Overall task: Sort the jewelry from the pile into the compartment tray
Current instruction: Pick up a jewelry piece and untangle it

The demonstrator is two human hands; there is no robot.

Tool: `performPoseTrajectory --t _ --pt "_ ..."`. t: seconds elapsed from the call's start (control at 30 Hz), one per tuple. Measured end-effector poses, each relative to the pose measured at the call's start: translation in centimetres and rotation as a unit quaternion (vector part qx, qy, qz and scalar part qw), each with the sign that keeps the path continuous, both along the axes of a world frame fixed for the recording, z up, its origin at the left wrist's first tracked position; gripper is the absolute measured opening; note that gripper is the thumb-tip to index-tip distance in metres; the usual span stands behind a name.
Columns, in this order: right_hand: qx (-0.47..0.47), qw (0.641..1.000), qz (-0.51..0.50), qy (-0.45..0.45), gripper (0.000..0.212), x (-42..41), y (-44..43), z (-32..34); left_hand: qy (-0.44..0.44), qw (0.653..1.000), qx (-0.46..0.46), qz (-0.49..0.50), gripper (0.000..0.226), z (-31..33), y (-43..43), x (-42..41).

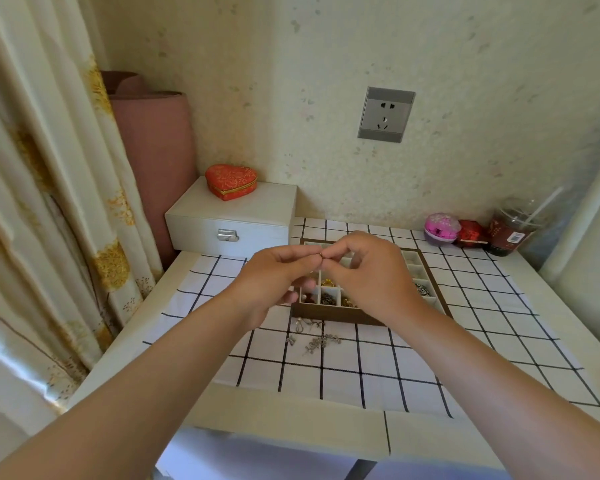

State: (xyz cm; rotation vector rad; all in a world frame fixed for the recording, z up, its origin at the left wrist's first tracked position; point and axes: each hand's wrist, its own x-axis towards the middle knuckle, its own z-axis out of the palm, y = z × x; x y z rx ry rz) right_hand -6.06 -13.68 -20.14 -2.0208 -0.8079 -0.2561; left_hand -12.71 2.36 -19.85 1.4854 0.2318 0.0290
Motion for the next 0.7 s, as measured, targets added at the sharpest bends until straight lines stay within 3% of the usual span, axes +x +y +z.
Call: performPoseTrajectory --t 0.1,0.23,0.33,0.47,0.7 --pt "0.006 0.999 0.01 0.032 0.011 0.9 -0.4 0.0 0.013 0.997 -0.073 0.006 0.021 0.2 -0.4 1.0" --pt "0.003 0.997 -0.005 0.081 0.017 2.3 -1.2 0.1 0.003 0.999 -0.039 0.002 0.02 0.3 -1.1 2.6" --pt "0.006 0.994 0.039 0.098 0.029 3.2 -1.6 0.7 -0.002 1.0 -0.008 0.014 0.018 0.6 -1.3 3.9" --pt "-0.002 0.997 0.035 0.072 0.022 5.0 -1.6 1.4 -0.009 1.0 0.021 0.017 0.025 1.0 -1.3 5.6" --pt "0.051 0.993 0.028 0.099 0.012 8.2 -2.0 2.6 -0.025 0.999 0.04 0.01 0.016 1.8 -1.7 8.5"
